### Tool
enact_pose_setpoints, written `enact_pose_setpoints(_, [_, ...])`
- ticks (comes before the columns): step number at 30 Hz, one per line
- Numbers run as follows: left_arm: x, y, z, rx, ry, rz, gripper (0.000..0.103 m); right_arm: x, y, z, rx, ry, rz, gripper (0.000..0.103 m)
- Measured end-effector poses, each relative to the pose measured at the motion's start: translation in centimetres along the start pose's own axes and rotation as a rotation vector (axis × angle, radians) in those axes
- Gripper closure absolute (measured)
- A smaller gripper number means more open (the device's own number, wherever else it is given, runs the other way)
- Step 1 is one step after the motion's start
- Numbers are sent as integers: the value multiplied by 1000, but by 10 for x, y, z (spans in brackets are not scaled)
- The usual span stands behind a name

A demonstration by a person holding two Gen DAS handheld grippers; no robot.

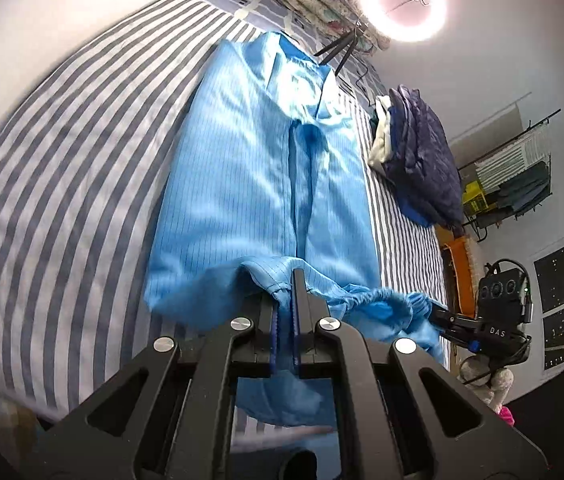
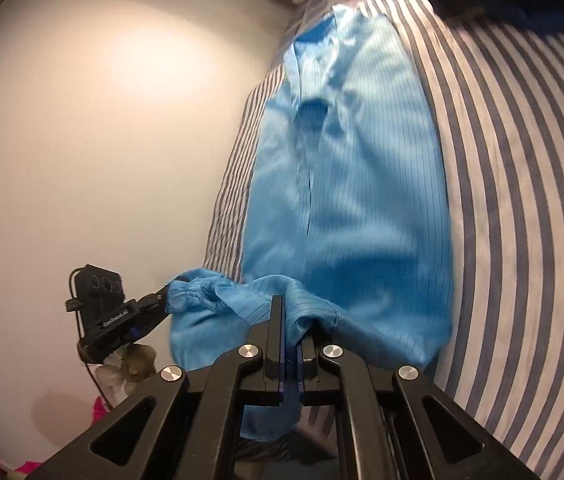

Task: Fold large clothes

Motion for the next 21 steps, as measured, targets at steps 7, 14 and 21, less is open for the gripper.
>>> enact_pose_setpoints(7, [43, -41, -18, 44, 18, -20, 101, 61, -30, 18, -75, -35, 20, 102])
enact_pose_setpoints(14, [58, -91, -46, 84, 62, -75, 101, 84, -66, 50, -149, -67, -16, 102])
enact_pose_setpoints(21, [64, -109, -55, 94, 93, -115, 93, 93, -73, 65, -123, -113, -47, 67])
Point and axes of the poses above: each gripper's, at about its wrist camera, not at the fingertips, and y roughly against the way its jaws point, z to its right, x to its top, the point moved 5 cm from there along -y, roughly the way its jaws point, and after that the axes turned 8 degrees about -y, right-handed, at the moved point
